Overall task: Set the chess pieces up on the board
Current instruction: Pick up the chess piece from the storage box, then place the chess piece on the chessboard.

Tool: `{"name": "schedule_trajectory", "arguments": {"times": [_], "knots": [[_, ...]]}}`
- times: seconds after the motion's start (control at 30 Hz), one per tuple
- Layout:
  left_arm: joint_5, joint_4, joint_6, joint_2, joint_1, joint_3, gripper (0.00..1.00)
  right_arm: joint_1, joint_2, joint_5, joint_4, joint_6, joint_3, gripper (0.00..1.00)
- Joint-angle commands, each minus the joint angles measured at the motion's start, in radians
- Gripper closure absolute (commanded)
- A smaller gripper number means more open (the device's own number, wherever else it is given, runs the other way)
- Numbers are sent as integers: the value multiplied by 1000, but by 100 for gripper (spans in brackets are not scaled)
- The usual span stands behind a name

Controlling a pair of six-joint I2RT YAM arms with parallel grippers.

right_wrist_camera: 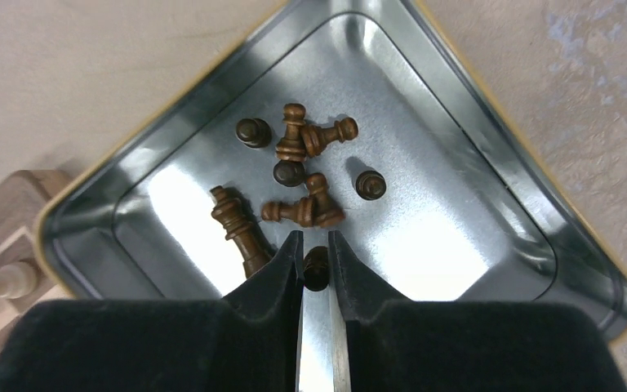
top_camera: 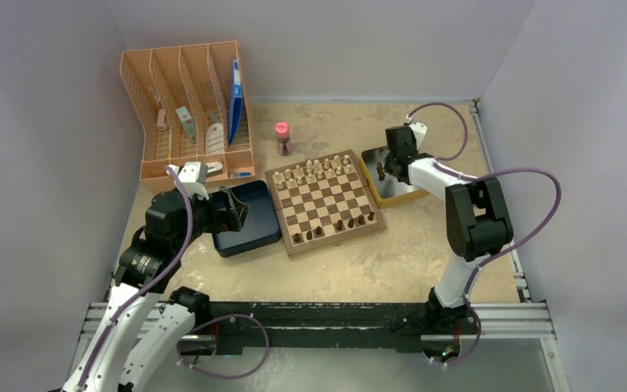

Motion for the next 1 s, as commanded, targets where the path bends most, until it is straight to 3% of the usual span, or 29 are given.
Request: {"name": "schedule_trajectory", "arguments": {"times": [0.0,0.43,0.67,0.97], "knots": [[-1,51,12,-3,7,0,5,3,-72,30,-15,2,35,85],[-4,51,11,-4,7,0,5,94,-151,1,-48,-1,46,85],[-6,51,9,-5,7,0,5,209,-221,19,-48,27,33,85],[-13,48,9,-6,7,1,5,406,-328,-23,93,15,-68,84]]}}
